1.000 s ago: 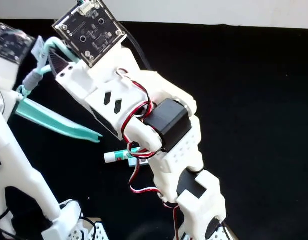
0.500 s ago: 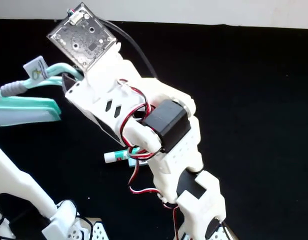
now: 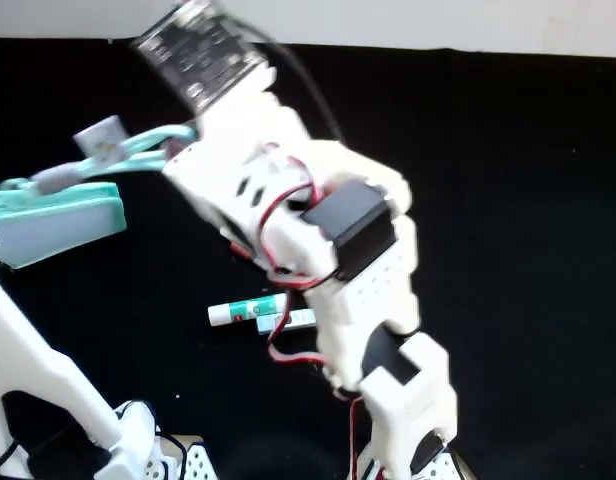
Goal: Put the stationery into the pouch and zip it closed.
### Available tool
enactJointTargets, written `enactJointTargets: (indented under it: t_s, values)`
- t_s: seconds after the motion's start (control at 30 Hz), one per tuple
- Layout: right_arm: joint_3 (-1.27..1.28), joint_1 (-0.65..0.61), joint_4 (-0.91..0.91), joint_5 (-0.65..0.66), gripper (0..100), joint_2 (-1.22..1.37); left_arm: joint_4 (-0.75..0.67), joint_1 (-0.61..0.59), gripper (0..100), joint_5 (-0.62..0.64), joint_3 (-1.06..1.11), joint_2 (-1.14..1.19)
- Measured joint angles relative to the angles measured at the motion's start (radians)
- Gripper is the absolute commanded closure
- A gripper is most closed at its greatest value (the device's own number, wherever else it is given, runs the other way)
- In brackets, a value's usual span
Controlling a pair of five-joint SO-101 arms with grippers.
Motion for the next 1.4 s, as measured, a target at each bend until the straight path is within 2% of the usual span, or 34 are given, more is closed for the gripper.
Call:
enactJointTargets:
  t_s: [0.17, 0.47, 0.6, 0.73, 1.0, 1.2, 1.4]
  values:
    - [0.000, 0.089, 0.000, -0.028, 99.0, 0.000, -0.021, -0.006, 99, 0.029, 0.048, -0.002]
    - [0.000, 0.106, 0.000, -0.028, 97.8, 0.000, -0.023, 0.101, 99, 0.071, 0.055, -0.003]
    - [0.000, 0.106, 0.000, -0.060, 81.7, 0.000, -0.025, 0.161, 99, 0.071, 0.052, -0.005]
    - [0.029, 0.106, 0.000, -0.160, 78.6, -0.003, -0.025, 0.199, 99, 0.071, 0.052, -0.005]
    - [0.396, 0.109, -0.002, -0.175, 78.6, -0.002, -0.025, 0.209, 99, 0.109, 0.051, -0.005]
    - [0.726, 0.109, -0.052, -0.175, 78.6, 0.000, -0.025, 0.275, 99, 0.115, 0.051, -0.006]
    - [0.832, 0.126, -0.058, -0.175, 78.6, 0.000, -0.043, 0.353, 99, 0.184, 0.049, -0.006]
